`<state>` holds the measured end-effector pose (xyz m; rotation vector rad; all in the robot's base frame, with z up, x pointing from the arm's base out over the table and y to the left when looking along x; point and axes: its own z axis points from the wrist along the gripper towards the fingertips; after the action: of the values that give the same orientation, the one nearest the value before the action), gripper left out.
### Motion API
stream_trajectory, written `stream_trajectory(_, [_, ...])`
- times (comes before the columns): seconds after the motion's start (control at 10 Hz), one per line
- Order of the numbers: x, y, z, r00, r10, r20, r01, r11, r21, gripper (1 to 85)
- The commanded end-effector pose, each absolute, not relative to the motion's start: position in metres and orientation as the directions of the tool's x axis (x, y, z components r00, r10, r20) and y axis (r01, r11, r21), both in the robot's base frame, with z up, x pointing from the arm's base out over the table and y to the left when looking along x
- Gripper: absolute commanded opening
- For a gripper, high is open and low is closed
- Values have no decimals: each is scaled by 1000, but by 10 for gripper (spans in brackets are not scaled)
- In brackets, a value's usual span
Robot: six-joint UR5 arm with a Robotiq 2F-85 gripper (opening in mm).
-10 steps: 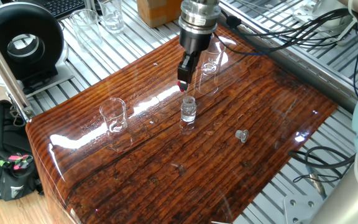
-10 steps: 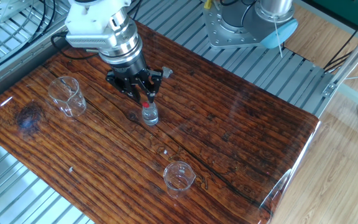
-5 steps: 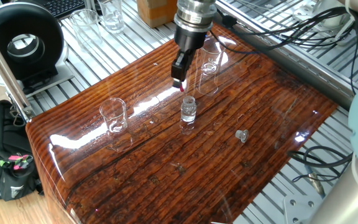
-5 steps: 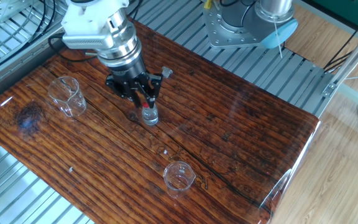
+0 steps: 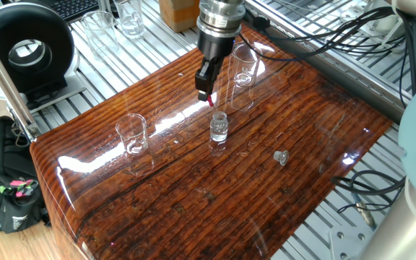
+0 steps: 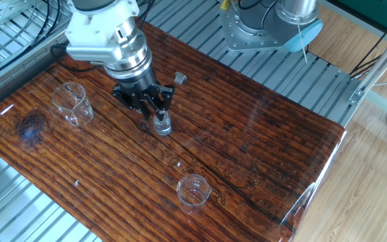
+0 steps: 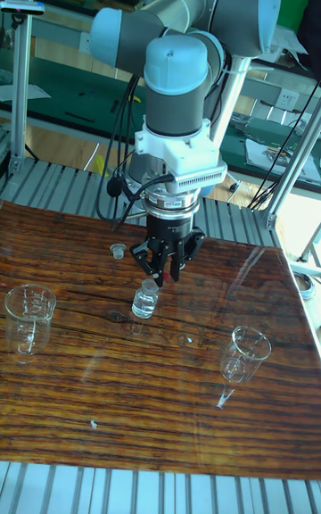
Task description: Transfer liquid using a dropper
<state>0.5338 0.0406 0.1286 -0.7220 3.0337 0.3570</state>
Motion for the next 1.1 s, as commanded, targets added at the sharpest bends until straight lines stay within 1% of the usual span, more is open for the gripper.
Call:
stream_trajectory(0.0, [529, 41, 126, -902, -430, -28, -425, 878, 219, 323])
stream_trajectory(0.6, [518, 46, 117, -900, -435, 11, -424, 883, 202, 320])
stream_trajectory(1.0, [521, 49, 118, -902, -432, 1, -423, 883, 203, 303])
